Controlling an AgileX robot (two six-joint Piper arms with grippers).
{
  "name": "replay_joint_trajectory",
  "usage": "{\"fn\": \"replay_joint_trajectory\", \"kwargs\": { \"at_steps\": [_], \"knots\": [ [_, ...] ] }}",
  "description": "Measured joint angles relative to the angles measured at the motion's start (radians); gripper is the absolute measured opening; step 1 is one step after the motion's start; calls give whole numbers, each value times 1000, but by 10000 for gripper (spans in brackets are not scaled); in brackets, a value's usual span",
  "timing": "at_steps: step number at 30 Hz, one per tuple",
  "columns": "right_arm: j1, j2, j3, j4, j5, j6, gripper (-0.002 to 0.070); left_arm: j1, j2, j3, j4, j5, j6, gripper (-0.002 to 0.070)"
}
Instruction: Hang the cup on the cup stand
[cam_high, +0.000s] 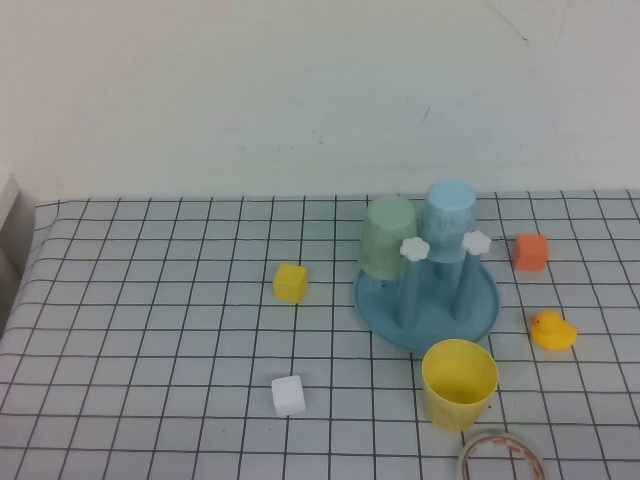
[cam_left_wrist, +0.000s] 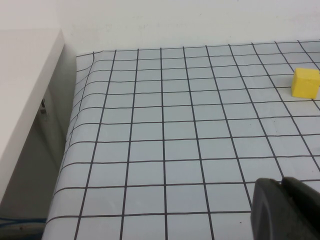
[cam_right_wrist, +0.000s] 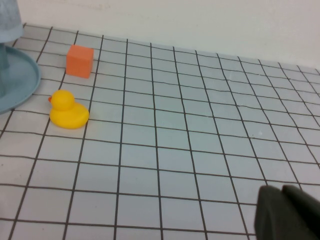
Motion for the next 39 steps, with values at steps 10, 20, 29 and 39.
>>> {"fn": "replay_joint_trajectory", "kwargs": {
  "at_steps": [10, 20, 29, 39],
  "knots": [
    [0, 0, 0, 0, 0, 0, -1, 0, 0, 0, 0, 0, 0, -2],
    [0, 0, 0, 0, -10, -2, -1, 0, 0, 2, -2, -67, 0, -1],
    [0, 0, 8, 0, -255, 0, -1, 0, 0, 2, -2, -559, -2, -1],
    [0, 0, 8, 29, -449, 36, -1, 0, 0, 2, -2, -947, -2, -2]
  ]
}}
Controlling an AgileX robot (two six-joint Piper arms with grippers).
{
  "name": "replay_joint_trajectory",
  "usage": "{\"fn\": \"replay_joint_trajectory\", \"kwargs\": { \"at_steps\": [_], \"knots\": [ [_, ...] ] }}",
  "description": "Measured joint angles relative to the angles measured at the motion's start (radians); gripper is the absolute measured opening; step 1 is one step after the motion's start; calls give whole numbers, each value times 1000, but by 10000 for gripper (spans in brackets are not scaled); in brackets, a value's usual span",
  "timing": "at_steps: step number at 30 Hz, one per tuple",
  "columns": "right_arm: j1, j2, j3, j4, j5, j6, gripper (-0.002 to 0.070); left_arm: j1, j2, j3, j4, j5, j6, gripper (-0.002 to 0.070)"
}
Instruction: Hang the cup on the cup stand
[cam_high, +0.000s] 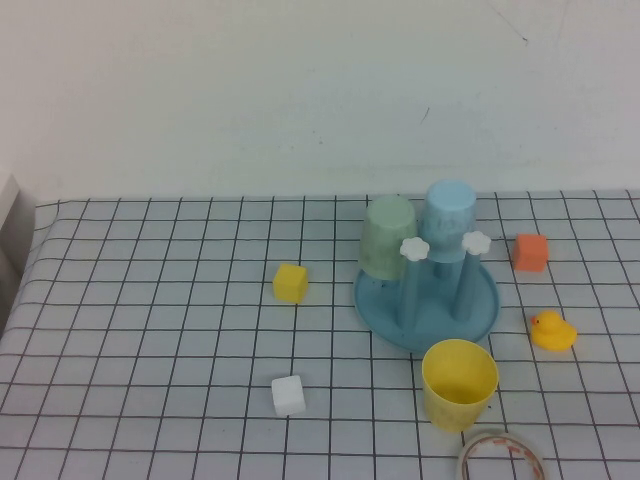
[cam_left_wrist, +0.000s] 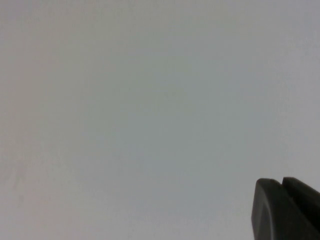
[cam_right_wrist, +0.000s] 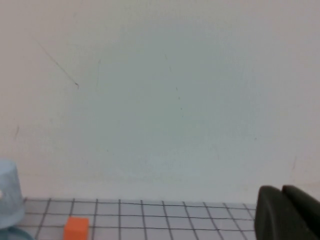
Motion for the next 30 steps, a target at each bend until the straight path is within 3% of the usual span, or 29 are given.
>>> {"fn": "replay_joint_trajectory", "kwargs": {
  "at_steps": [8, 14, 18, 21, 30],
  "knots": [
    [0, 0, 0, 192, -2, 94, -1, 0, 0, 0, 0, -52, -8, -1],
    [0, 0, 0, 226, -64, 97, -1, 0, 0, -78, 2, 88, 17, -1],
    [0, 0, 2, 229, -299, 92, -1, 0, 0, -236, 5, 306, 50, -1],
    [0, 0, -2, 182, -365, 90, -1, 0, 27, -323, 5, 461, 52, -1],
    [0, 0, -243, -23, 40, 130, -1, 0, 294, -551, -34, 988, 50, -1]
  ]
}}
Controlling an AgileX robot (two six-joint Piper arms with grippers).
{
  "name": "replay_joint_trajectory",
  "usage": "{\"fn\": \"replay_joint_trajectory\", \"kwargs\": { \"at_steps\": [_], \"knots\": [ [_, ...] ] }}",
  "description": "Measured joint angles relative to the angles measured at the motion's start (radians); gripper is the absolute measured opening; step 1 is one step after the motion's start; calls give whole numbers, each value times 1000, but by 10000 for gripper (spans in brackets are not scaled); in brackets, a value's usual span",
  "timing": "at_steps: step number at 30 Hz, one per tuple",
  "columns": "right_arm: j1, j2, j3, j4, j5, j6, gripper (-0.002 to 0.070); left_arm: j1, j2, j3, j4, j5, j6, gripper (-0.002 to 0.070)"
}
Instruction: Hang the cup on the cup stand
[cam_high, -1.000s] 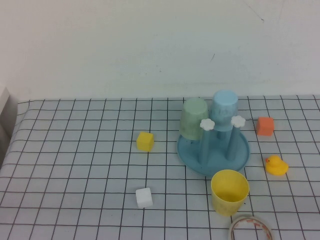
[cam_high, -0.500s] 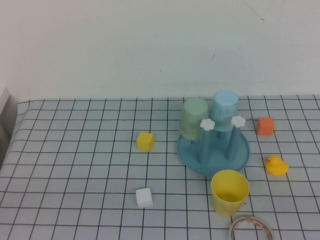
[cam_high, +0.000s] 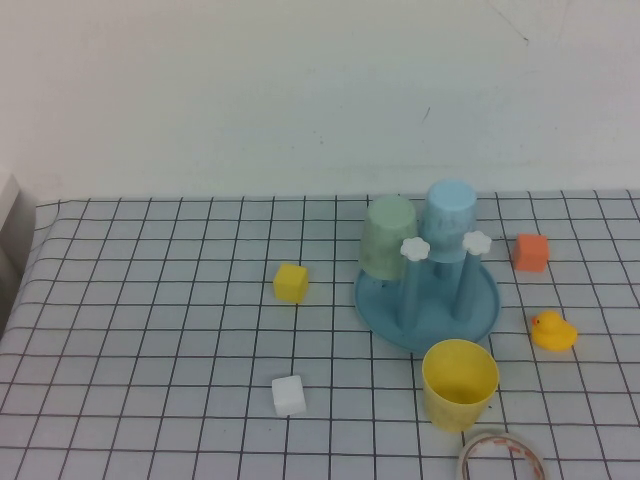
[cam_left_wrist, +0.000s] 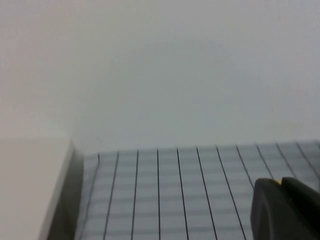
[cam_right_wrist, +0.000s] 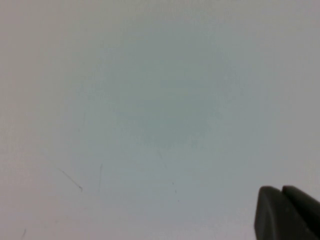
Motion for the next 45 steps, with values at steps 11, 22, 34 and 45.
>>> {"fn": "replay_joint_trajectory", "kwargs": {
  "at_steps": [11, 22, 34, 45],
  "knots": [
    [19, 311, -316, 120, 568, -258, -1, 0, 281, -19, -92, 191, 0, -1],
    [36, 758, -415, 692, 814, -928, -1, 0, 327, -19, -92, 189, -2, -1],
    [279, 1290, -545, 764, 655, -1053, 0, 0, 328, 22, -92, 182, 2, -1],
    [538, 1655, -735, 489, 594, -928, 0, 0, 330, 30, -95, 170, 14, -1]
  ]
}}
